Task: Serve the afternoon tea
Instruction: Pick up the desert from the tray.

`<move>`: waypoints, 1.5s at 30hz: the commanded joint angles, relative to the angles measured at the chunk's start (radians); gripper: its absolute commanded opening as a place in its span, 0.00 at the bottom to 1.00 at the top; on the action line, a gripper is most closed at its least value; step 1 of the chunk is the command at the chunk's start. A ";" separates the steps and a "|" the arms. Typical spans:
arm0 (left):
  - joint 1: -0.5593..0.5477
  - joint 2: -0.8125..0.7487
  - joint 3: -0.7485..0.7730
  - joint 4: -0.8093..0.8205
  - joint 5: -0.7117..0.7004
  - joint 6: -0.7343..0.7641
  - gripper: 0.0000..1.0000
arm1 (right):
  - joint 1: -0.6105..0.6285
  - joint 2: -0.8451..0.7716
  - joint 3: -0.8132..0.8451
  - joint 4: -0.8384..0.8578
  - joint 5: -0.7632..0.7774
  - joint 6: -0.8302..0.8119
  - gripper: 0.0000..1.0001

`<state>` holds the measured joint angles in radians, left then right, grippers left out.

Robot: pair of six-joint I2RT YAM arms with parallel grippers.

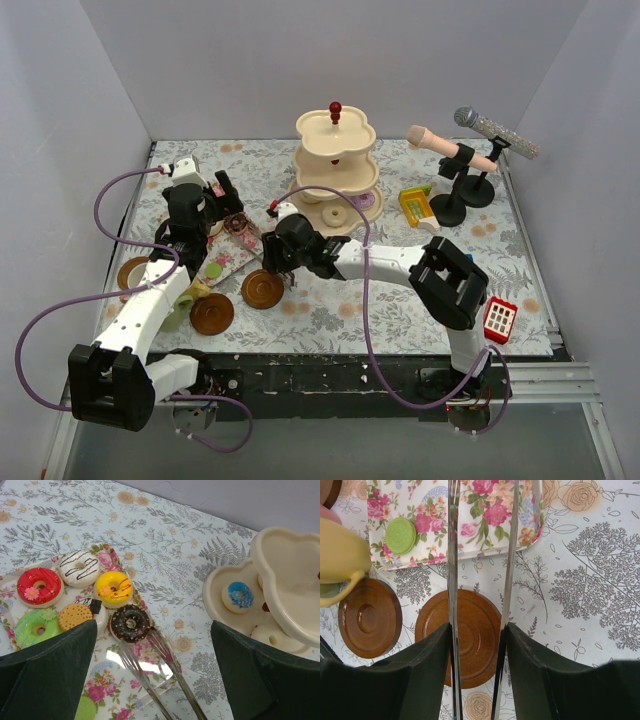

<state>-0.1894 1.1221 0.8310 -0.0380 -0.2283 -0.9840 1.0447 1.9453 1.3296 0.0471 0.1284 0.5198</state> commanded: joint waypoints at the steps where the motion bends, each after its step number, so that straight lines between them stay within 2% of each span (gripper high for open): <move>1: -0.002 -0.013 0.022 -0.005 -0.013 0.011 0.98 | -0.005 0.032 0.063 -0.003 -0.015 -0.006 0.55; 29: -0.004 -0.018 0.020 0.000 -0.011 0.015 0.98 | -0.026 0.165 0.256 -0.096 0.010 -0.075 0.56; 33: -0.002 -0.018 0.022 -0.002 -0.011 0.015 0.98 | -0.026 0.153 0.244 -0.078 0.005 -0.081 0.50; 40: -0.004 -0.016 0.020 0.000 -0.009 0.016 0.98 | -0.028 0.090 0.192 -0.027 0.004 -0.101 0.32; 45: -0.002 -0.013 0.020 0.000 -0.008 0.015 0.98 | -0.028 0.038 0.160 -0.018 0.013 -0.109 0.26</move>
<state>-0.1894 1.1221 0.8310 -0.0376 -0.2283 -0.9829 1.0218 2.0865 1.5040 -0.0452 0.1246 0.4316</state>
